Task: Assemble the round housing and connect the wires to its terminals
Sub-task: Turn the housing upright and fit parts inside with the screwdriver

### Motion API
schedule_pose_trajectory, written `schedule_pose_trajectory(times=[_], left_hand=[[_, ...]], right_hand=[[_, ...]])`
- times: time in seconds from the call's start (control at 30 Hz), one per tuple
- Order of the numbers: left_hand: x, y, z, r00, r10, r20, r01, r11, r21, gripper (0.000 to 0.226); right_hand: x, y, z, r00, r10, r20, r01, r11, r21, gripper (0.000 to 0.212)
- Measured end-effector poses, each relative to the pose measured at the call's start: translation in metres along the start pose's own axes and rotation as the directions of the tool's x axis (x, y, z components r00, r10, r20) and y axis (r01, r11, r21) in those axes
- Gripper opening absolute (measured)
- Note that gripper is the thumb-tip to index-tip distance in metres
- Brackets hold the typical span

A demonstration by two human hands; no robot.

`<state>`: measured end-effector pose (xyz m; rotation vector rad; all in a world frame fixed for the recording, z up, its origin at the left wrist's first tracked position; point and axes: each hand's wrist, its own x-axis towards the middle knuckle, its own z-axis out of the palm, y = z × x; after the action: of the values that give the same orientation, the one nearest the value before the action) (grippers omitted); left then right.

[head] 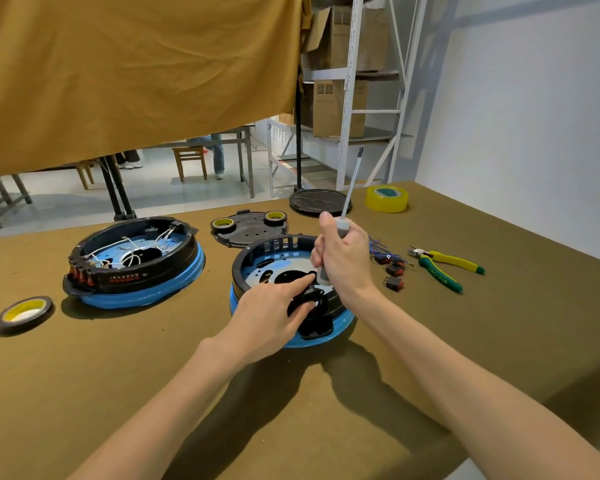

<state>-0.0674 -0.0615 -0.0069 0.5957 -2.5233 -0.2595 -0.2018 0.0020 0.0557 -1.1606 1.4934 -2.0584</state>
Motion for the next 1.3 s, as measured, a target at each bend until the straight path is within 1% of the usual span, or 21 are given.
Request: schedule_pose_trajectory(times=[0.07, 0.17, 0.33, 0.43, 0.57, 0.73, 0.87, 0.93, 1.07, 1.2, 1.27, 1.3], left_hand=[[0.0, 0.0, 0.002, 1.0, -0.001, -0.014, 0.001, 1.0, -0.003, 0.055], [0.0, 0.0, 0.001, 1.0, -0.001, -0.019, 0.001, 1.0, -0.005, 0.051], [-0.001, 0.0, -0.002, 0.999, 0.038, -0.007, -0.039, 0.999, -0.028, 0.058], [-0.001, 0.001, -0.003, 0.999, 0.054, 0.003, -0.054, 0.999, -0.004, 0.058], [-0.001, 0.004, -0.004, 0.998, 0.06, 0.017, -0.061, 0.997, 0.045, 0.058], [-0.002, 0.009, -0.001, 0.996, 0.084, 0.041, -0.091, 0.973, 0.213, 0.057], [-0.001, 0.012, 0.002, 0.995, 0.089, 0.054, -0.1, 0.958, 0.27, 0.054], [0.0, 0.013, 0.002, 0.996, 0.075, 0.053, -0.087, 0.955, 0.285, 0.053], [0.001, 0.014, 0.004, 0.997, 0.05, 0.051, -0.063, 0.95, 0.305, 0.054], [0.0, 0.007, 0.002, 0.999, 0.049, 0.01, -0.05, 0.979, 0.199, 0.055], [0.0, 0.006, 0.003, 1.0, 0.005, -0.011, -0.004, 0.992, 0.127, 0.056], [0.0, 0.004, 0.003, 1.0, -0.025, -0.015, 0.027, 0.993, 0.117, 0.057]], right_hand=[[0.0, -0.002, -0.001, 0.999, -0.036, 0.003, 0.036, 0.999, 0.024, 0.035], [-0.007, 0.004, 0.003, 0.999, -0.039, 0.035, 0.038, 0.999, 0.028, 0.036], [-0.004, 0.014, -0.005, 0.999, -0.019, -0.033, 0.019, 1.0, 0.007, 0.039], [-0.002, 0.02, -0.01, 0.997, 0.047, -0.056, -0.045, 0.999, 0.022, 0.037], [0.008, 0.027, -0.011, 0.983, 0.175, -0.063, -0.174, 0.984, 0.021, 0.036], [0.019, 0.036, -0.012, 0.949, 0.308, -0.07, -0.312, 0.949, -0.053, 0.016], [0.023, 0.034, -0.011, 0.927, 0.368, -0.064, -0.37, 0.929, -0.016, 0.009], [0.021, 0.033, -0.009, 0.934, 0.35, -0.068, -0.352, 0.936, -0.025, 0.01], [0.013, 0.033, -0.006, 0.969, 0.234, -0.079, -0.241, 0.966, -0.092, 0.017], [0.004, 0.028, -0.007, 0.985, 0.144, -0.091, -0.146, 0.989, -0.014, 0.019], [0.0, 0.026, -0.007, 0.995, 0.077, -0.064, -0.077, 0.997, 0.002, 0.019], [-0.002, 0.025, -0.006, 0.999, 0.029, -0.046, -0.029, 1.0, -0.003, 0.02]])
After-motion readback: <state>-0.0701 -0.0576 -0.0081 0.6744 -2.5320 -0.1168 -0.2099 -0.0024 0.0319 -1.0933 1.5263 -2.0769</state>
